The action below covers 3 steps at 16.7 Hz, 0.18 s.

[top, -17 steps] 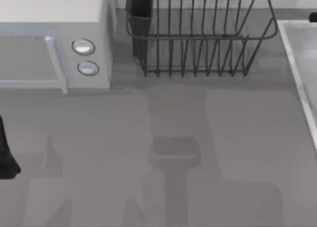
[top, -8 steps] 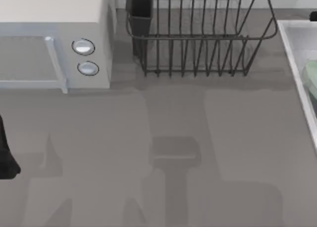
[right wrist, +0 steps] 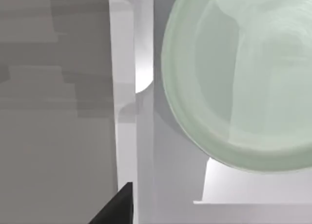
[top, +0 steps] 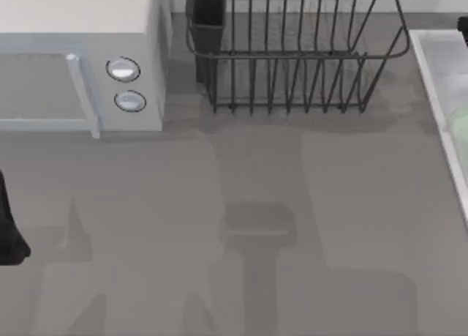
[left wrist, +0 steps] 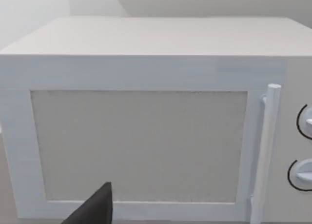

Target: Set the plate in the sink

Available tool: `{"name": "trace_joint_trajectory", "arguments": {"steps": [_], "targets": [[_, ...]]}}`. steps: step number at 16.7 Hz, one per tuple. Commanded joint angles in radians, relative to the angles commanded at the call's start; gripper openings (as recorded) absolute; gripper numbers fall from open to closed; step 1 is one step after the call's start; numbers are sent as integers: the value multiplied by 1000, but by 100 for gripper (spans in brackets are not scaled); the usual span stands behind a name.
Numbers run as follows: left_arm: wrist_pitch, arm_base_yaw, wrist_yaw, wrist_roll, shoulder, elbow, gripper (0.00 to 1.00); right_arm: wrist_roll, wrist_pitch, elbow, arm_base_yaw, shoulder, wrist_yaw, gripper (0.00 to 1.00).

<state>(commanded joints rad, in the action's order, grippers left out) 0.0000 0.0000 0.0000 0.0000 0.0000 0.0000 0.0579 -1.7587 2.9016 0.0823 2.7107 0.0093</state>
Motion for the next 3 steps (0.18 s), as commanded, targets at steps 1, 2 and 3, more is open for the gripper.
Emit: {"name": "trace_joint_trajectory", "arguments": {"steps": [1,2,3], "targets": [[0,0,0,0,0,0,100,0,0,0,0,0,0,100],[0,0,0,0,0,0,100,0,0,0,0,0,0,100],[0,0,0,0,0,0,100,0,0,0,0,0,0,100]]}}
